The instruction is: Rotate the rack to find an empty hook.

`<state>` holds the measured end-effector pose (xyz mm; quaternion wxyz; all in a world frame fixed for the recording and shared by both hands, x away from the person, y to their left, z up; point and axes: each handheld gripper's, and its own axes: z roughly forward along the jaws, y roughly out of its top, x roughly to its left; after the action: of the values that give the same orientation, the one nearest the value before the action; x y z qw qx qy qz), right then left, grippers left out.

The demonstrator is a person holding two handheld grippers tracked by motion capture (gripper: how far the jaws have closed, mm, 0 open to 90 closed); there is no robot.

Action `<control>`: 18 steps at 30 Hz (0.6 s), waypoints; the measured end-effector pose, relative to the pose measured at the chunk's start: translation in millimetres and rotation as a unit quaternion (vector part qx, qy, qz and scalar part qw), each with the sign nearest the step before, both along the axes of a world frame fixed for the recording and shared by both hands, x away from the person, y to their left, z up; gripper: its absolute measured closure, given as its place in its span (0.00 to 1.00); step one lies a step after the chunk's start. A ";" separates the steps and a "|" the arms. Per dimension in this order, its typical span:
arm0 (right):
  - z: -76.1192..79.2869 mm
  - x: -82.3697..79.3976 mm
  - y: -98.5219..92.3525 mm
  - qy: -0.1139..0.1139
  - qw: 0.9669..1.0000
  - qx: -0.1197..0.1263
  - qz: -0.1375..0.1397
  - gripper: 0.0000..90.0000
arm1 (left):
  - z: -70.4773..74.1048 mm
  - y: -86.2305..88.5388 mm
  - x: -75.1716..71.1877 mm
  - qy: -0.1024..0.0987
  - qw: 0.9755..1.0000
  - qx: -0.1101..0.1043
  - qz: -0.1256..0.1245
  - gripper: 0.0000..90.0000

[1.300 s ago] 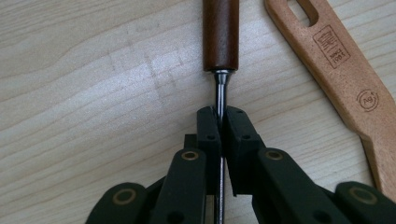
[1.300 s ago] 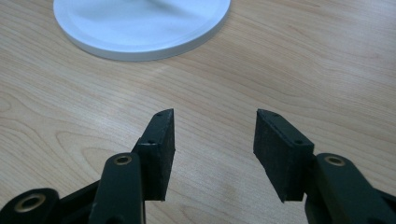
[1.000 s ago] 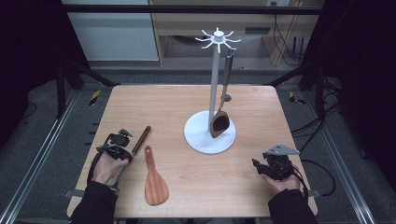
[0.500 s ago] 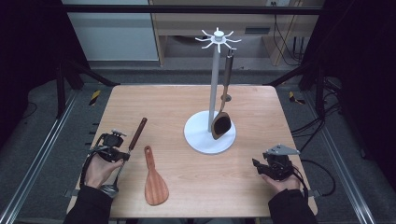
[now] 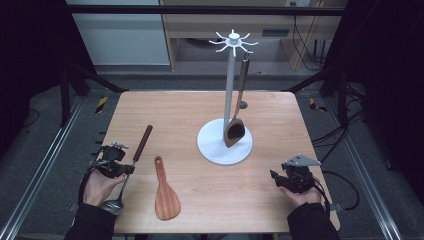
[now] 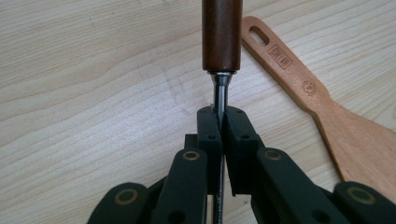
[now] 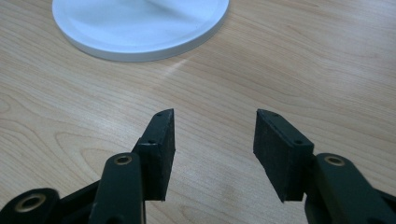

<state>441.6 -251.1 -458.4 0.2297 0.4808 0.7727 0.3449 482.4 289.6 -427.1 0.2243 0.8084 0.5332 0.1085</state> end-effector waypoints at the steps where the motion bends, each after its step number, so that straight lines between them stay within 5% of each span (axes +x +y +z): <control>1: 0.1 0.0 -0.1 0.000 1.000 0.000 0.000 0.54 | 1.4 0.1 -1.4 -0.005 1.000 -0.002 0.001 0.95; 10: 0.5 0.2 -0.4 -0.004 1.000 -0.001 0.003 0.54 | 15.5 3.1 -11.9 -0.038 0.999 -0.021 0.002 0.95; 18: 0.7 0.2 -0.6 -0.008 1.000 -0.002 0.002 0.53 | 32.0 7.1 -20.3 -0.096 0.994 -0.050 0.009 0.95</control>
<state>441.8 -251.7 -457.7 0.2364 0.4759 0.7723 0.3480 462.2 296.7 -395.1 0.3137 0.7772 0.5212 0.1612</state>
